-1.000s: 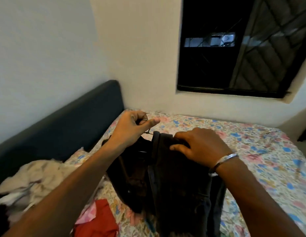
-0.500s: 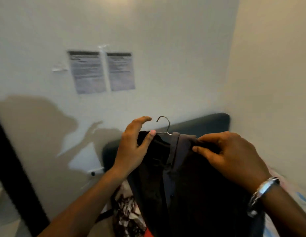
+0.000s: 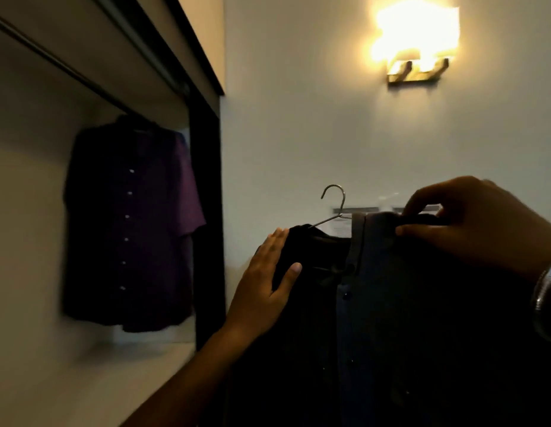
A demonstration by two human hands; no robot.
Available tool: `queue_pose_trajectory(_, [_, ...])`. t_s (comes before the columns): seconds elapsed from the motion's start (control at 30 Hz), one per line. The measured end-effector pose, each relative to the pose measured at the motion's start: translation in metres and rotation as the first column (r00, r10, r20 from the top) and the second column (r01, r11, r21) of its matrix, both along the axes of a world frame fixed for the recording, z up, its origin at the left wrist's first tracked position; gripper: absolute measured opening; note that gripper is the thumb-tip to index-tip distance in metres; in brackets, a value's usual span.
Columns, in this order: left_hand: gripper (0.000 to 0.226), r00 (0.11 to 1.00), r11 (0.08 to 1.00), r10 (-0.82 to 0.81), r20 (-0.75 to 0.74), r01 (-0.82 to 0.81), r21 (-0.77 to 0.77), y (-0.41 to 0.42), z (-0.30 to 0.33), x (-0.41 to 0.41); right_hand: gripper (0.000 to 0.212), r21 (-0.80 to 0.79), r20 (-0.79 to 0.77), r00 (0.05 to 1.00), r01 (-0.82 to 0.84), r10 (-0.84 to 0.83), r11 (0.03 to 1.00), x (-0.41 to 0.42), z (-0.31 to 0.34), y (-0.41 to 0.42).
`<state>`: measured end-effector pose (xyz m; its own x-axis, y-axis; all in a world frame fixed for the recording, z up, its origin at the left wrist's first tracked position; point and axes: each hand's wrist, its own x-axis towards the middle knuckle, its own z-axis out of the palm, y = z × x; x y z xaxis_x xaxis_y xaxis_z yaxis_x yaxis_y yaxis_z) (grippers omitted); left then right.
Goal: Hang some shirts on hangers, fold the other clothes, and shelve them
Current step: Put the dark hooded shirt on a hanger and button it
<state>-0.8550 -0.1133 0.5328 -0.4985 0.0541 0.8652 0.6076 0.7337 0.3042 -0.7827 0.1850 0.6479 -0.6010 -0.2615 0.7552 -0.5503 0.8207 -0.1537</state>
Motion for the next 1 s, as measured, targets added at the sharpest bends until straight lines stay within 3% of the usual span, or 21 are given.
queue_pose_trajectory(0.3, [0.070,0.965,0.971,0.238,-0.113,-0.235,0.045,-0.169,0.074,-0.049,0.015,0.034,-0.269,0.957,-0.103,0.108,0.994,-0.091,0.103,-0.164])
queue_pose_trajectory(0.5, [0.069,0.893,0.908,0.416,-0.171,-0.419,0.020,-0.269,0.112,-0.073,0.013,0.119,-0.409,0.856,-0.295,0.318,0.948,-0.149,0.158,-0.263])
queue_pose_trajectory(0.73, [0.070,0.734,0.744,0.630,-0.253,-0.664,-0.073,-0.357,0.192,-0.087,0.020,0.144,-0.577,0.685,-0.451,0.445,0.881,-0.234,0.244,-0.349])
queue_pose_trajectory(0.9, [0.078,0.546,0.538,0.765,-0.340,-0.833,-0.127,-0.397,0.276,-0.094,0.025,0.065,-0.739,0.582,-0.440,0.339,0.896,-0.280,0.307,-0.407])
queue_pose_trajectory(1.0, [0.077,0.435,0.411,0.814,-0.385,-0.900,-0.148,-0.406,0.313,-0.090,0.030,0.049,-0.747,0.580,-0.439,0.325,0.897,-0.301,0.322,-0.449])
